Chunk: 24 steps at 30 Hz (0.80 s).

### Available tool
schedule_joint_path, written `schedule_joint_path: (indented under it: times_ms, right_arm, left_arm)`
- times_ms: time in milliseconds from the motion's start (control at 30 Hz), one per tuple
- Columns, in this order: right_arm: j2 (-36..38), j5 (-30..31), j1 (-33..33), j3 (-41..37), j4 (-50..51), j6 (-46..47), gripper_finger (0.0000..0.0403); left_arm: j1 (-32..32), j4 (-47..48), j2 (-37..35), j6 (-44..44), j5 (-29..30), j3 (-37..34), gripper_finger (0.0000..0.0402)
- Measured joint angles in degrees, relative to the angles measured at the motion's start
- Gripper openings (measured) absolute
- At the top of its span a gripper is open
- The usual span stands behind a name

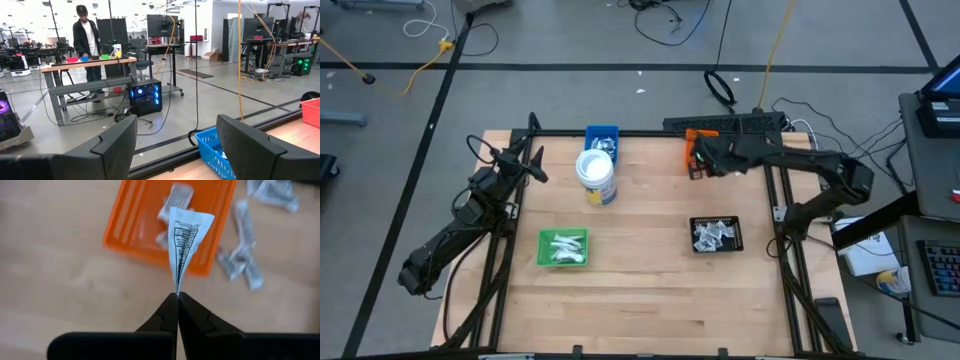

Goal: Pick & Place First Aid Supplies
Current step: Put the orange ointment pack into the orange bin

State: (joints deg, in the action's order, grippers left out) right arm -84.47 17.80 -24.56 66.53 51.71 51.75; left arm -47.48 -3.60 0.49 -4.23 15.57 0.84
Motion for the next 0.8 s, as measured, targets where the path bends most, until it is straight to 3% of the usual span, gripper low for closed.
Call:
schedule_joint_path:
  times_ms: [300, 800]
  right_arm:
    - [-9.5, -1.9, -7.5, 10.8, 0.9, -5.6, 0.0000]
    - [-20.6, -4.6, -10.7, 10.9, -4.4, -9.4, 0.0000]
  left_arm:
    - [0.0, 0.0, 0.0, 0.0, 0.0, 0.0, 0.0274]
    - [0.0, 0.0, 0.0, 0.0, 0.0, 0.0, 0.0274]
